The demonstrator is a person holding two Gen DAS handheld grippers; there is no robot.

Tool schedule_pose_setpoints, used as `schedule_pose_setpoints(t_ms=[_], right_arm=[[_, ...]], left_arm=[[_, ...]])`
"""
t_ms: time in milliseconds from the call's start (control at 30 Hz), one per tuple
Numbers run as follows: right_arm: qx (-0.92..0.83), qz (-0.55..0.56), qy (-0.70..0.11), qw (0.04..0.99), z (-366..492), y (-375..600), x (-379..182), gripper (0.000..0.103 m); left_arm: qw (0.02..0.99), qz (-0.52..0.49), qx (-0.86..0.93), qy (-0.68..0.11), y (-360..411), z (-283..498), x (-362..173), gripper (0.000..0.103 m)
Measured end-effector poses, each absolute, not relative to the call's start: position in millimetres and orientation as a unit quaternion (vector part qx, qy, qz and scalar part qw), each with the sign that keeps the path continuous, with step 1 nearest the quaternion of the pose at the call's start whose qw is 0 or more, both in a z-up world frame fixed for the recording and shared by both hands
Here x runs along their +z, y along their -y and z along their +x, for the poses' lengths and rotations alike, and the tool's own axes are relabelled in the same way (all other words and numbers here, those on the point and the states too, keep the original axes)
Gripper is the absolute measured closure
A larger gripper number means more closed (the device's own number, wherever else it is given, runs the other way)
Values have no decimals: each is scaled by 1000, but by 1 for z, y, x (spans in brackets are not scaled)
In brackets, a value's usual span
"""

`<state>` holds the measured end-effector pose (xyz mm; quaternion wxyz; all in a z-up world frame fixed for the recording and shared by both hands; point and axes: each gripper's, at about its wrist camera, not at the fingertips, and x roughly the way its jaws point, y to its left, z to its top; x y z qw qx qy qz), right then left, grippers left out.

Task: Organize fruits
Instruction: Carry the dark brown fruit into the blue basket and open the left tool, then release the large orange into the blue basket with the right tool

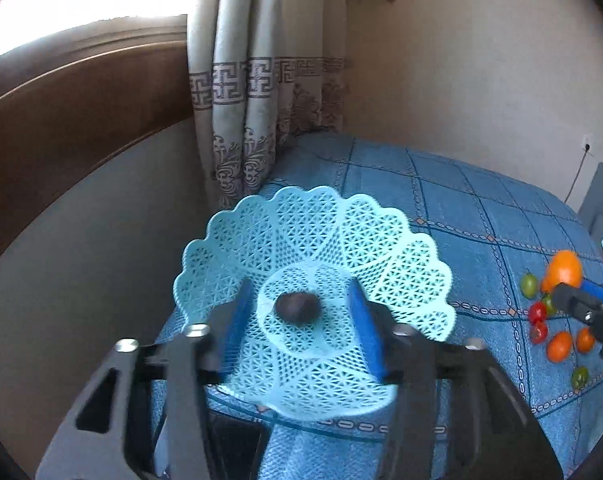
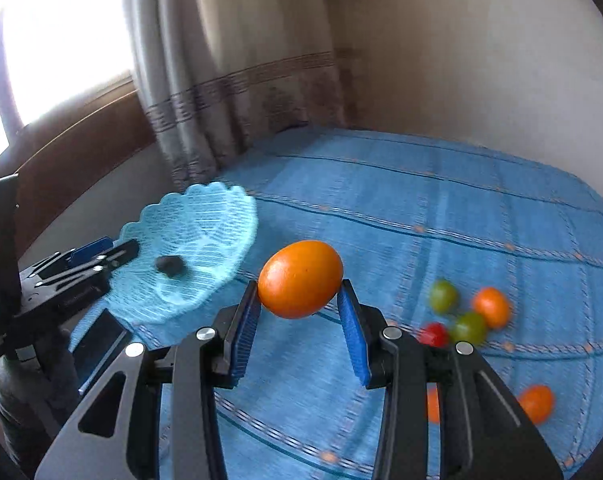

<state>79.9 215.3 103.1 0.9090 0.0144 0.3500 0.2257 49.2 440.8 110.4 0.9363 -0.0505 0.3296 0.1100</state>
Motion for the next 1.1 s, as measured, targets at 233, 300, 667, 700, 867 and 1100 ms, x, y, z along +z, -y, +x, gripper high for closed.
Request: schedule_pose_setpoints(t_ms=[233, 300, 667, 700, 867, 1100], right_arm=[[260, -8, -354, 898, 86, -267, 104, 63], [265, -13, -356, 896, 89, -279, 103, 62], [257, -3, -323, 911, 87, -299, 105, 19], [255, -3, -322, 912, 86, -297, 105, 19], [239, 20, -321, 916, 81, -280, 103, 13], [198, 12, -296, 934, 67, -260, 105, 5]], left_arm=[[937, -74, 153, -306, -467, 44, 121, 3], [935, -81, 166, -302, -473, 42, 123, 3], [926, -115, 194, -302, -494, 37, 126, 3], [927, -116, 194, -301, -494, 37, 127, 3], [927, -120, 190, -301, -492, 36, 129, 3], [932, -105, 177, -297, -475, 36, 131, 3]])
